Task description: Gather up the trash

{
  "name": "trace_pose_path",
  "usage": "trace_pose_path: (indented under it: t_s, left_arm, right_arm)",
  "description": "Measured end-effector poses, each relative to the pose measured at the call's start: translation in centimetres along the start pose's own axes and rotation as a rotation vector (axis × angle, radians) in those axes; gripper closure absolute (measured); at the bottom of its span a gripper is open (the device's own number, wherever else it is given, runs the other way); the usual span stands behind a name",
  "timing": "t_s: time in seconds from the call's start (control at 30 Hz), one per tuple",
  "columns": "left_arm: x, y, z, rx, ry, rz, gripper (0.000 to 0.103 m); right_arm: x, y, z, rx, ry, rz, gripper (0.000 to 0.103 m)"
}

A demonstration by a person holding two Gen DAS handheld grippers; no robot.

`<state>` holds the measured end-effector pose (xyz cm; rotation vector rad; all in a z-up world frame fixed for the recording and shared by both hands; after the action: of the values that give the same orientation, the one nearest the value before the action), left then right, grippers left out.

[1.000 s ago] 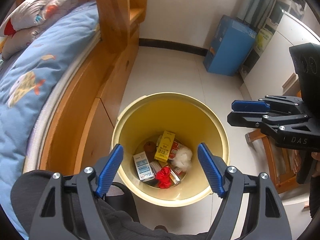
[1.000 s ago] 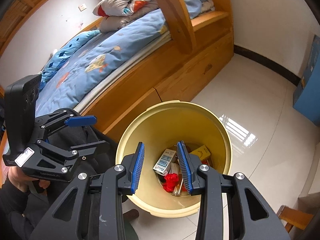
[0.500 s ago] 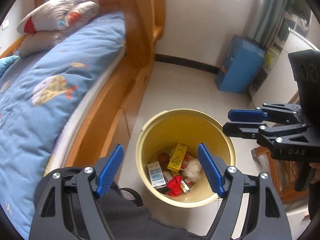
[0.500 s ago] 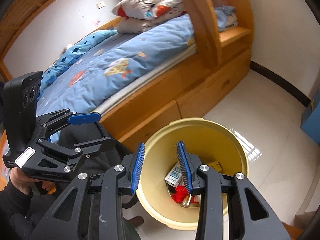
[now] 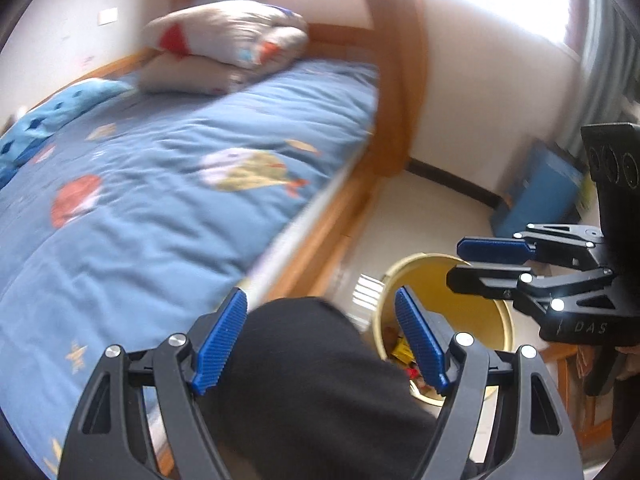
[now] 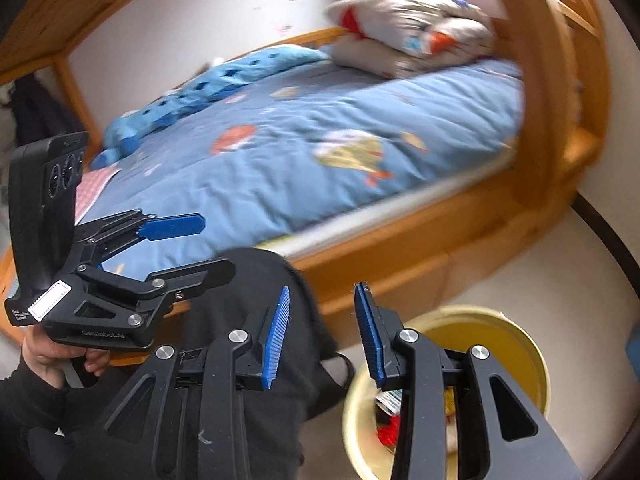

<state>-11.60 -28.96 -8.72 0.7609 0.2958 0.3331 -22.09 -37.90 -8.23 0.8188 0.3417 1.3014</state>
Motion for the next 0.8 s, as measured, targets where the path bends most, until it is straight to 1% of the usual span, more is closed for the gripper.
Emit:
trace_pose_path:
  t_s: [0.1,0.23,0.4,0.47,0.67,0.8]
  left_arm:
    - [2.8,1.9,-0.4,-0.030,0.044,0.057,0.027]
    - [7.0,4.7,-1.3,-0.070,0.138,0.129,0.027]
    - [12.5,9.0,-3.0,-0.120,0.247,0.252,0.027]
    - [14.5,11.1,-3.7,-0.150,0.285,0.310,0.027]
    - [19.1,17.2,-6.3,-0.212,0.381,0.458,0.027]
    - [20.8,20.3,-7.6,-0.241,0.428,0.529,0.027]
  right_arm:
    - [3.3,-1.4,1.8,-0.003,0.056,0.062,0.068]
    - [8.3,-3.5,4.1,-0.005,0.156,0.124,0.068]
    - [14.4,-5.3,6.2,-0.016,0.263,0.217,0.068]
    - [17.3,-6.0,6.9,-0.018,0.304,0.269,0.068]
    - [24.3,-7.0,8.2,-0.022,0.396,0.398,0.068]
    - [28.7,-7.3,8.9,-0.042,0.439,0.460,0.068]
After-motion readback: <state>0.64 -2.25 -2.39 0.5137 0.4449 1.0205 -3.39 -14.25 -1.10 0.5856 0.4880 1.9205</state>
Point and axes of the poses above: each gripper's, at about its wrist camera, not at the fingertips, and y roughly against the way its jaws point, x to its left, z to its top, the point moved 7 cm from there along -y, roughly the way its jaws point, and after that the axes turned 4 degrees about -z, right-handed, at the moved point
